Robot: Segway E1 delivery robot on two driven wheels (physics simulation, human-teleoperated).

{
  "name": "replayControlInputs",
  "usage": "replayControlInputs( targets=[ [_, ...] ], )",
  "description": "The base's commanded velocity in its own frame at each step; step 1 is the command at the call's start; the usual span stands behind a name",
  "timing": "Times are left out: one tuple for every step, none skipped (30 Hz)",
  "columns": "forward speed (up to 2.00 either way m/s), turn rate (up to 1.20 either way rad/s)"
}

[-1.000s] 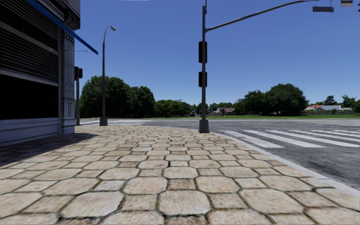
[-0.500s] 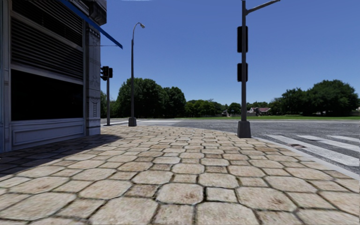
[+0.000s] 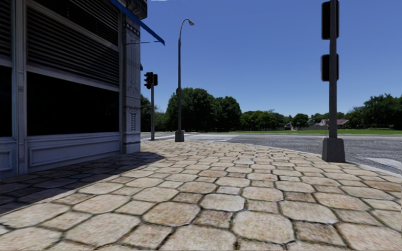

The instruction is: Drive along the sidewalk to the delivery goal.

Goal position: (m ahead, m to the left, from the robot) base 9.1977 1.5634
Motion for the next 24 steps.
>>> replayControlInputs(
  targets=[
    [1.76, 0.45],
    [1.76, 0.45],
    [1.76, 0.43],
    [1.76, 0.3],
    [1.76, 0.3],
    [1.76, 0.12],
    [1.76, 0.0],
    [1.76, 0.0],
    [1.76, 0.0],
    [1.76, 0.0],
    [1.76, 0.0],
    [1.76, 0.0],
    [1.76, 0.0],
    [1.76, 0.0],
    [1.76, 0.0],
    [1.76, 0.0],
    [1.76, 0.0],
    [1.76, 0.0],
    [1.74, 0.0],
    [1.73, 0.0],
    [1.73, 0.0],
    [1.72, 0.03],
    [1.72, 0.1],
    [1.72, 0.16]
  ],
)
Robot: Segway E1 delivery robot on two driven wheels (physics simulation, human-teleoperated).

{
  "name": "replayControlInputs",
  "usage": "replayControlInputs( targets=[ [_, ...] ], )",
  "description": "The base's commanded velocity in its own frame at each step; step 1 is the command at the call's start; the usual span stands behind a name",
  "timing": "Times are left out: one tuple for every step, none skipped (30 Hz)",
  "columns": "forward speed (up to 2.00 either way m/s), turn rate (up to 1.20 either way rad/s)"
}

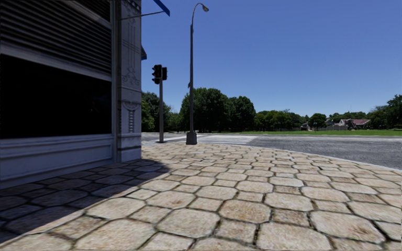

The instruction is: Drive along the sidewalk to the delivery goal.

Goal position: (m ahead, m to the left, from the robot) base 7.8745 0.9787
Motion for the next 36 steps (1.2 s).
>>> replayControlInputs(
  targets=[
    [1.72, 0.16],
    [1.72, 0.22],
    [1.72, 0.24],
    [1.72, 0.24],
    [1.72, 0.24],
    [1.72, 0.23],
    [1.72, 0.02],
    [1.72, 0.0],
    [1.72, 0.0],
    [1.72, 0.0],
    [1.72, 0.0],
    [1.72, 0.0],
    [1.72, 0.0],
    [1.72, 0.0],
    [1.72, 0.06],
    [1.72, 0.14],
    [1.72, 0.16],
    [1.72, 0.16],
    [1.71, 0.16],
    [1.7, 0.17],
    [1.69, 0.2],
    [1.69, 0.2],
    [1.68, 0.24],
    [1.68, 0.26],
    [1.68, 0.3],
    [1.68, 0.3],
    [1.68, 0.33],
    [1.68, 0.33],
    [1.68, 0.33],
    [1.68, 0.33],
    [1.68, 0.33],
    [1.68, 0.33],
    [1.68, 0.0],
    [1.68, 0.0],
    [1.68, 0.0],
    [1.68, 0.0]
  ],
)
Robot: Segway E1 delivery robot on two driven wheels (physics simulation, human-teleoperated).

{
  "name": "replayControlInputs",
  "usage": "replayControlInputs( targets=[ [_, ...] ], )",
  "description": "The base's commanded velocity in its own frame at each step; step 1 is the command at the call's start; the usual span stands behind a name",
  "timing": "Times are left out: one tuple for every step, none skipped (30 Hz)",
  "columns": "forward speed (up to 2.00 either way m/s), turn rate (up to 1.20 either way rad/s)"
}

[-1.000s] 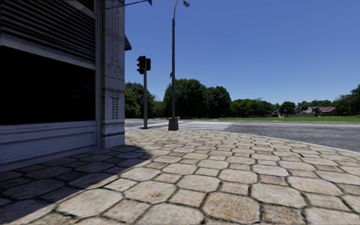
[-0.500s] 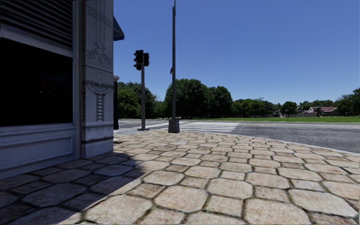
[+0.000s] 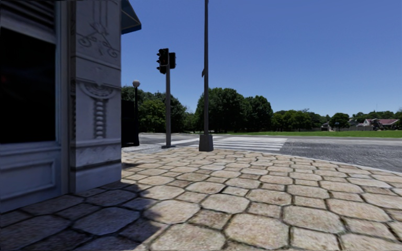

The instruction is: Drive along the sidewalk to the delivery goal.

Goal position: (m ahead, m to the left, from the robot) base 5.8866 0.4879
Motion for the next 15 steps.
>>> replayControlInputs(
  targets=[
    [1.68, 0.0],
    [1.68, 0.0],
    [1.68, 0.0],
    [1.63, 0.0],
    [1.57, 0.0],
    [1.57, 0.0],
    [1.49, 0.0],
    [1.44, 0.0],
    [1.41, 0.0],
    [1.41, 0.0],
    [1.41, 0.05],
    [1.4, 0.22],
    [1.4, 0.27],
    [1.4, 0.27],
    [1.4, 0.28]
  ],
)
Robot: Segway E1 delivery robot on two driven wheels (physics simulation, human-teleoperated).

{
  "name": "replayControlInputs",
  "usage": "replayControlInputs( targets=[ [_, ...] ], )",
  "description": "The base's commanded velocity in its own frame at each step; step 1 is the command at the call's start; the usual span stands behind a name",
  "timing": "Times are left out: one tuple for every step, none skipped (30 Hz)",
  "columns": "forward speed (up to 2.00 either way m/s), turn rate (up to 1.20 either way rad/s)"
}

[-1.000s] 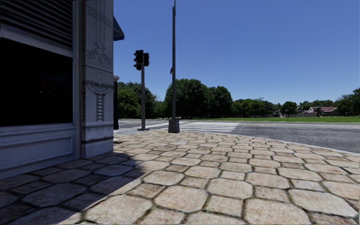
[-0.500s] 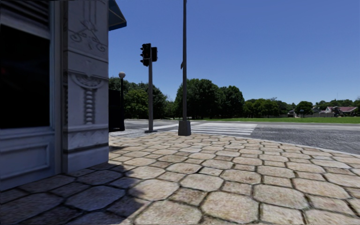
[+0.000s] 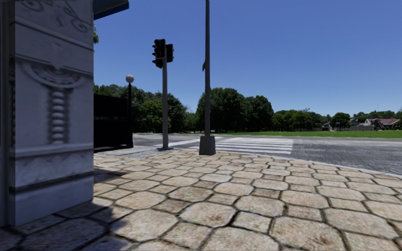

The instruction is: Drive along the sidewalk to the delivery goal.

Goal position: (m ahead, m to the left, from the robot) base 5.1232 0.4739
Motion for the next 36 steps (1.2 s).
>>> replayControlInputs(
  targets=[
    [1.4, 0.21],
    [1.4, 0.14],
    [1.4, 0.14],
    [1.4, 0.08],
    [1.4, 0.0],
    [1.4, 0.0],
    [1.4, 0.0],
    [1.4, 0.0],
    [1.4, 0.0],
    [1.4, 0.0],
    [1.4, 0.0],
    [1.4, 0.0],
    [1.4, 0.0],
    [1.4, 0.0],
    [1.4, 0.0],
    [1.4, 0.0],
    [1.4, 0.0],
    [1.4, 0.0],
    [1.4, 0.0],
    [1.4, 0.0],
    [1.4, 0.0],
    [1.4, 0.0],
    [1.4, 0.0],
    [1.42, 0.0],
    [1.43, 0.0],
    [1.43, 0.0],
    [1.43, 0.0],
    [1.43, 0.0],
    [1.43, 0.0],
    [1.43, 0.0],
    [1.42, -0.01],
    [1.42, -0.01],
    [1.42, -0.08],
    [1.42, -0.16],
    [1.39, -0.21],
    [1.39, -0.21]
  ],
)
